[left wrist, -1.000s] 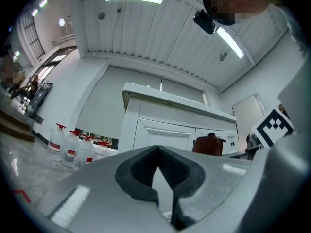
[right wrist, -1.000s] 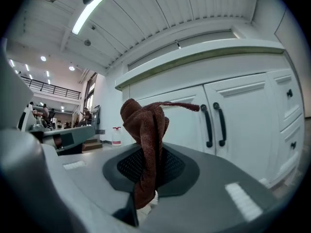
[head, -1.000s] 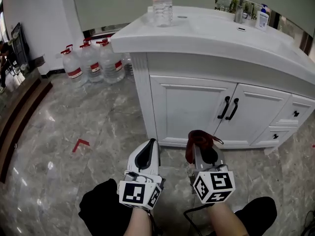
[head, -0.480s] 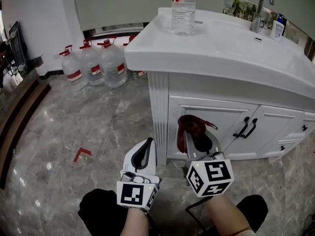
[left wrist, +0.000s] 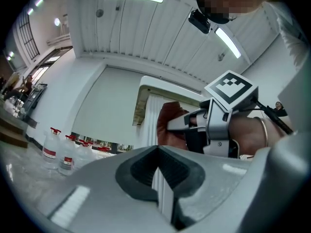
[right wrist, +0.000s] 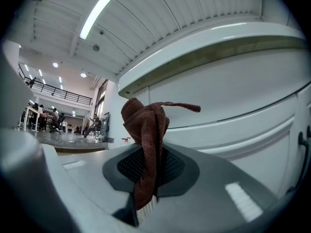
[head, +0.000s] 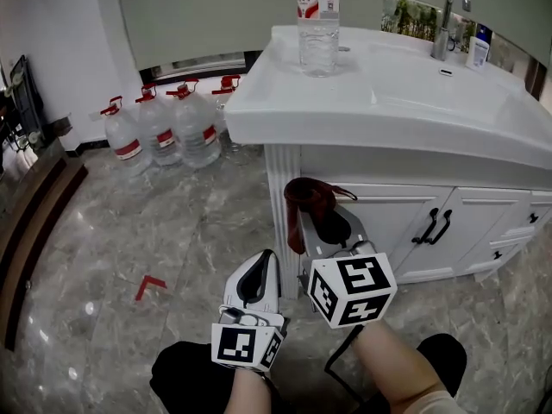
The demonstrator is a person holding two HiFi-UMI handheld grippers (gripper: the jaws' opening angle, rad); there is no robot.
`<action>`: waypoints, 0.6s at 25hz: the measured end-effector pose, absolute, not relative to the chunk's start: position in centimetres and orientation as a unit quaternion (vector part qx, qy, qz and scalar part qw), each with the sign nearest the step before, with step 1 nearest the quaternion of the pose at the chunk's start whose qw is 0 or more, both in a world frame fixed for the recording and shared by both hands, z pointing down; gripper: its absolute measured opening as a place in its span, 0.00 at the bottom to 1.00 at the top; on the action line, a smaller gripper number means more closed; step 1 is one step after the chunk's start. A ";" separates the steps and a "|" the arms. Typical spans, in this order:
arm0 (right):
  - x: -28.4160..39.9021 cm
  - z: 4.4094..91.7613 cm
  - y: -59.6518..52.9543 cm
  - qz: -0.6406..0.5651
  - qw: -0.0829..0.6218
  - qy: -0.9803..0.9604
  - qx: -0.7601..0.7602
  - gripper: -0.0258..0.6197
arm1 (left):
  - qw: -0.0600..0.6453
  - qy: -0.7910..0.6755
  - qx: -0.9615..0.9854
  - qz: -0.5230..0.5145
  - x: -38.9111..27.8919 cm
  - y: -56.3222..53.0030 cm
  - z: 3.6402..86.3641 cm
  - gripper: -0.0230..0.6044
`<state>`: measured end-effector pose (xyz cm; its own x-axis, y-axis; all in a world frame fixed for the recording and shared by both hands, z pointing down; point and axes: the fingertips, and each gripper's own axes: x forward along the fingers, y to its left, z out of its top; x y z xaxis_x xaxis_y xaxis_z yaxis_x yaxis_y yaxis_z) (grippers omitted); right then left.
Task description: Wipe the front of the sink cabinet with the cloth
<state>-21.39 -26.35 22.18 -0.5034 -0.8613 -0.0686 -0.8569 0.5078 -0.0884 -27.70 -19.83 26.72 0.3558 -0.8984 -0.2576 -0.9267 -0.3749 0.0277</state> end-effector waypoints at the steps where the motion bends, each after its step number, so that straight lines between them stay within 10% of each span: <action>1: -21.3 22.1 -26.5 -0.026 0.054 0.866 -0.496 0.17 | 0.062 0.554 -0.822 0.115 -27.6 -19.8 26.7 0.04; 15: -13.8 22.6 -26.5 -0.009 0.041 0.844 -0.535 0.17 | 0.064 0.519 -0.844 0.124 -23.7 -19.6 26.6 0.04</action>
<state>-13.79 -26.46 22.60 -0.4232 -0.9041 -0.0597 -0.9026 0.4264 -0.0589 -23.68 -19.62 26.58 0.4312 -0.8592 -0.2754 -0.8909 -0.4537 0.0204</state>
